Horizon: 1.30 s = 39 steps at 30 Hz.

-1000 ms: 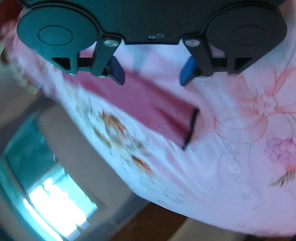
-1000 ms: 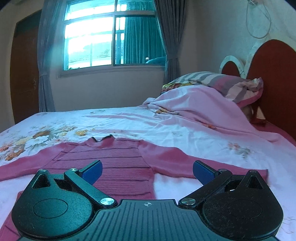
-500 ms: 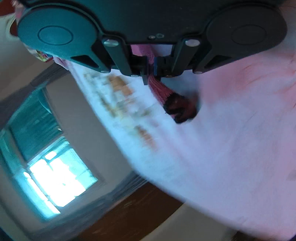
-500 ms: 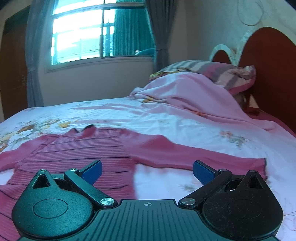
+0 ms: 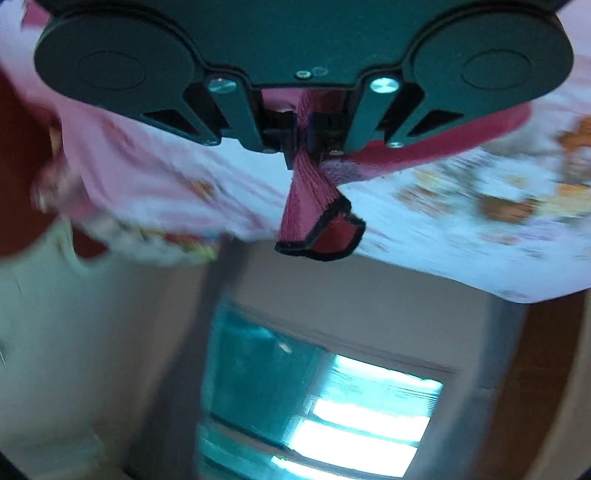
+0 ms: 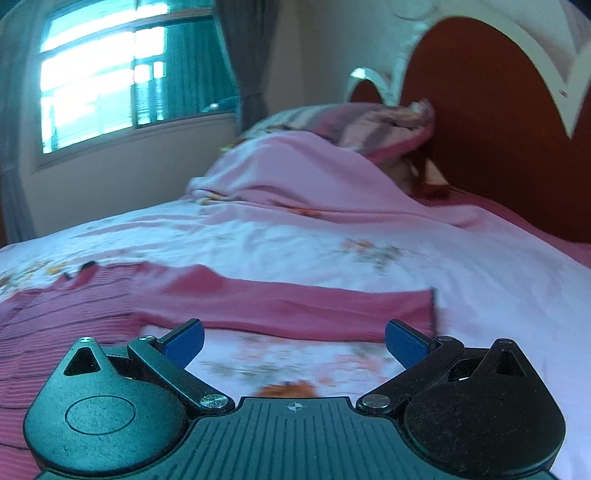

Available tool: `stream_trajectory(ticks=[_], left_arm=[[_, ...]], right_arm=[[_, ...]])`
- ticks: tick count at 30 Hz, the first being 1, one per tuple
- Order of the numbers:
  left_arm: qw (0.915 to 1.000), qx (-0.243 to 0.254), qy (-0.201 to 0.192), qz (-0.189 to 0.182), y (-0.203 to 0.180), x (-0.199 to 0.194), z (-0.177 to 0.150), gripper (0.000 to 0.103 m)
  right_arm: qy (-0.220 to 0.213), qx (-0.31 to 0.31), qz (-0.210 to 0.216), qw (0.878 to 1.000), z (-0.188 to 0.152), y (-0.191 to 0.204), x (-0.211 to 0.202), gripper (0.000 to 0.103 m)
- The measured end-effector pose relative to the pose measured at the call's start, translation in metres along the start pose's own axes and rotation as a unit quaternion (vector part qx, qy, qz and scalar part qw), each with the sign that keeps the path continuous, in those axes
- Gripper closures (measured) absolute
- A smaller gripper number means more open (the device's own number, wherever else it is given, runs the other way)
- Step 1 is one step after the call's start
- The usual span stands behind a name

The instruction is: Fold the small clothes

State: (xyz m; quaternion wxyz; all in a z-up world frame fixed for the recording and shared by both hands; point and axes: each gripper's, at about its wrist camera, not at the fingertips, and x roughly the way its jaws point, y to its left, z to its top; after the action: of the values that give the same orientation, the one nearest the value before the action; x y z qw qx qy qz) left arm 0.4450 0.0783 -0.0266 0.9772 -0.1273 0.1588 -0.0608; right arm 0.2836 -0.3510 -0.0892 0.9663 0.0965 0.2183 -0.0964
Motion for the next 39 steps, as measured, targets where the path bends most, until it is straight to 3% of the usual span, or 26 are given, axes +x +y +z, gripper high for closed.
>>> stream_trajectory(ticks=[5,12,14,15,16,17,18,21,24,26,27,28,29,31,33,35,39], left_arm=[[0.9925,0.1,0.066,-0.026,-0.065,0.041,-0.067,0.1],[0.9728,0.178,0.145,-0.03,-0.099,0.089,-0.113,0.097],[0.9662,0.201,0.157,-0.041,-0.104,0.102,-0.116,0.083],[0.9635,0.213,0.155,-0.047,-0.109,0.102,-0.119,0.063],[0.9612,0.22,0.156,-0.058,-0.112,0.101,-0.119,0.019],[0.9604,0.221,0.154,-0.071,-0.114,0.097,-0.119,0.001],[0.9625,0.223,0.134,-0.078,-0.113,0.088,-0.118,0.006],[0.9678,0.223,0.097,-0.064,-0.102,0.05,-0.11,0.002],[0.9766,0.201,0.076,0.002,-0.058,0.007,-0.103,0.002],[0.9754,0.192,0.074,0.079,-0.023,-0.014,-0.102,0.002],[0.9729,0.18,0.086,0.117,-0.004,-0.02,-0.103,0.003],[0.97,0.166,0.104,0.144,0.011,-0.021,-0.104,0.006],[0.9677,0.152,0.122,0.16,0.026,-0.019,-0.106,0.008],[0.9596,0.141,0.154,0.189,0.048,-0.008,-0.112,0.013],[0.9562,0.135,0.164,0.201,0.062,0.003,-0.112,0.011],[0.9599,0.114,0.155,0.204,0.072,0.008,-0.107,0.011],[0.9662,0.1,0.138,0.193,0.085,0.003,-0.101,0.013]], right_arm=[[0.004,0.026,-0.03,0.999,-0.003,-0.045,0.011,0.0],[0.019,0.049,-0.043,0.998,-0.016,-0.071,0.022,0.0],[0.023,0.051,-0.042,0.998,-0.018,-0.072,0.022,0.0],[0.024,0.05,-0.043,0.998,-0.019,-0.072,0.022,0.0],[0.025,0.05,-0.044,0.997,-0.019,-0.07,0.022,0.0],[0.027,0.051,-0.045,0.997,-0.019,-0.069,0.021,0.0],[0.027,0.052,-0.046,0.997,-0.018,-0.069,0.022,0.0],[0.02,0.057,-0.031,0.998,-0.011,-0.063,0.015,0.0],[0.011,0.062,0.012,0.998,0.002,-0.043,0.014,0.0],[0.003,0.06,0.057,0.997,0.012,-0.015,0.018,0.003],[0.001,0.056,0.082,0.995,0.017,0.001,0.022,0.011],[0.005,0.056,0.117,0.992,0.022,0.022,0.029,0.032],[0.016,0.055,0.138,0.989,0.025,0.042,0.038,0.044],[0.038,0.049,0.183,0.981,0.029,0.084,0.059,0.044],[0.062,0.037,0.209,0.975,0.029,0.128,0.082,0.043],[0.095,0.041,0.232,0.967,0.026,0.159,0.106,0.043],[0.159,0.09,0.233,0.955,0.016,0.191,0.155,0.043]])
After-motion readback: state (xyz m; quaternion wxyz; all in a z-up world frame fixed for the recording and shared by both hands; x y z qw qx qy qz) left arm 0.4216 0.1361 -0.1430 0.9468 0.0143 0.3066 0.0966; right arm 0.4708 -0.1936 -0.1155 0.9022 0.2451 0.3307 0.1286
